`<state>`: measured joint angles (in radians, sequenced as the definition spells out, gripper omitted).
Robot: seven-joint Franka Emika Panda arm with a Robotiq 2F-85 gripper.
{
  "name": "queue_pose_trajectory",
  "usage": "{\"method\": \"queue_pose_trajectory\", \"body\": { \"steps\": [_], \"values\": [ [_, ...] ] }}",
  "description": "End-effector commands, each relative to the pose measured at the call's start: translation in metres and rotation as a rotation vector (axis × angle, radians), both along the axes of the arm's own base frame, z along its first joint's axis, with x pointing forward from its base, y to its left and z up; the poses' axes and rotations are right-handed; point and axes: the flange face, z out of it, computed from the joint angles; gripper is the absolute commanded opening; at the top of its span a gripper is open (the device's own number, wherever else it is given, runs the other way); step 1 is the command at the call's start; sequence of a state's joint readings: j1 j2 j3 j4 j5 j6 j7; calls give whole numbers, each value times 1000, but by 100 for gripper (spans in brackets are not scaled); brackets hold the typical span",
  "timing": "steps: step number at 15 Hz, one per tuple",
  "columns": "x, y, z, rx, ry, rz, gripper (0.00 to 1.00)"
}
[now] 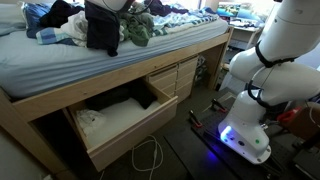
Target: Put the black t-shirt in the drawer then close it
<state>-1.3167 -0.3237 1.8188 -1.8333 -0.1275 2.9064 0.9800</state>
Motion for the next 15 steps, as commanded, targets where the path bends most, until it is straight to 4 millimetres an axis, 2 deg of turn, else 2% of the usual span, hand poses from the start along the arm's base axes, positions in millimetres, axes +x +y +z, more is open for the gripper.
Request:
{"method": "queue_pose_trajectory", "body": {
  "steps": [1, 5, 11, 15],
  "values": [
    [-17, 5, 20, -39, 40, 2, 0],
    [-37, 12, 27, -98, 87, 1, 0],
    [-66, 19, 18, -144, 192, 25, 0],
    [-93, 21, 15, -168, 236, 59, 0]
  ]
}}
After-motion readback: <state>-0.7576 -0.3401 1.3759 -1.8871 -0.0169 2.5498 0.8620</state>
